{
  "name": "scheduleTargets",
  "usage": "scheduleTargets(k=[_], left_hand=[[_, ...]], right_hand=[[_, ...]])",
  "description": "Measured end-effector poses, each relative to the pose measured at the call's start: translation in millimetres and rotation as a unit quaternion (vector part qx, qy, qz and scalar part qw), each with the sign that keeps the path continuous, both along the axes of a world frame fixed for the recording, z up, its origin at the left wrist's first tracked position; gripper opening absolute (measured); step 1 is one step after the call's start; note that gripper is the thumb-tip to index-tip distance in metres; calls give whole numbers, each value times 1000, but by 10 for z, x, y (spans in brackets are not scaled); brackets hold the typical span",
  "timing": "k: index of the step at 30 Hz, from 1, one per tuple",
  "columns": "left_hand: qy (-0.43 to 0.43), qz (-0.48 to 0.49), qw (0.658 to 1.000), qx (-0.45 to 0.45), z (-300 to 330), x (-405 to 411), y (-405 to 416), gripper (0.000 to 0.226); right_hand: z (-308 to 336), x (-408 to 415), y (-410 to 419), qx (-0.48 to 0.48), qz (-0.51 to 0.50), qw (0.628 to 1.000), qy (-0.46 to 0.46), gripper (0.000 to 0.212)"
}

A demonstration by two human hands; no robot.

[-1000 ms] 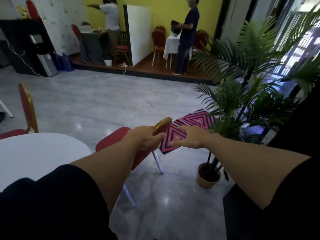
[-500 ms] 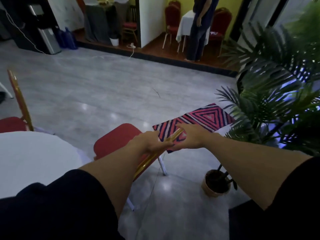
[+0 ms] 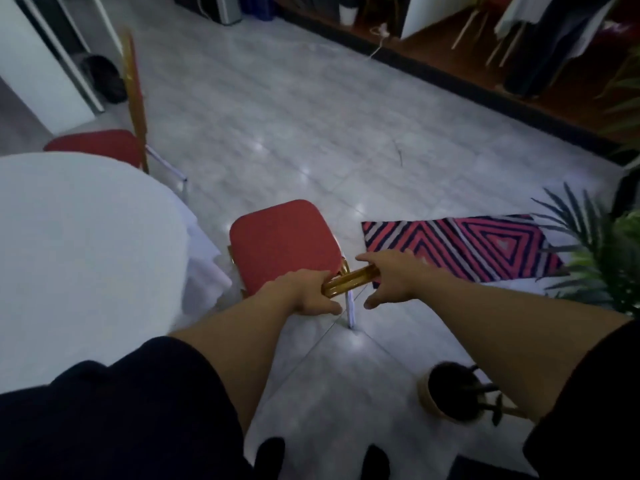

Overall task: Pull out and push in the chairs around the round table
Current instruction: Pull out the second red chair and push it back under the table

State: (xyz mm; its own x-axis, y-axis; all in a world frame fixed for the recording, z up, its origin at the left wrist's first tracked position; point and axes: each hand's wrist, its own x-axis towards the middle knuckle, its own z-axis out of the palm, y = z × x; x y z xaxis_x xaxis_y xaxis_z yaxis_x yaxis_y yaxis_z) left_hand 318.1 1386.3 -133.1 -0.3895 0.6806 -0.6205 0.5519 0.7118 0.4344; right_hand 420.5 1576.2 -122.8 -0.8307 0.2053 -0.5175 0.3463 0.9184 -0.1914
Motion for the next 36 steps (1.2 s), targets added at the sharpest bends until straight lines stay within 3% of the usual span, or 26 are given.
scheduleTargets(k=[6, 12, 15, 21, 29, 33, 36], left_hand=[[12, 65, 997, 37, -79, 136, -22, 37], [28, 94, 995, 9, -159, 165, -107, 28], [22, 89, 996, -12, -160, 119, -107, 24], [6, 101, 994, -41, -136, 100, -4, 64], [-14, 164, 982, -87, -166, 46, 226, 62], [-19, 203, 975, -87, -197, 35, 413, 53], [-28, 244, 965, -89, -207, 27, 660, 65]], right_hand=[[-224, -140, 202, -13, 118, 992, 37, 68], [-292, -371, 249, -66, 188, 980, -6, 36], [-390, -415, 318, -60, 214, 975, 3, 40], [-516, -514, 456, -71, 244, 967, -4, 51], [-554, -744, 736, -49, 283, 958, -13, 36], [-531, -936, 926, -60, 325, 944, -7, 47], [-501, -1127, 1155, -55, 365, 929, 2, 55]])
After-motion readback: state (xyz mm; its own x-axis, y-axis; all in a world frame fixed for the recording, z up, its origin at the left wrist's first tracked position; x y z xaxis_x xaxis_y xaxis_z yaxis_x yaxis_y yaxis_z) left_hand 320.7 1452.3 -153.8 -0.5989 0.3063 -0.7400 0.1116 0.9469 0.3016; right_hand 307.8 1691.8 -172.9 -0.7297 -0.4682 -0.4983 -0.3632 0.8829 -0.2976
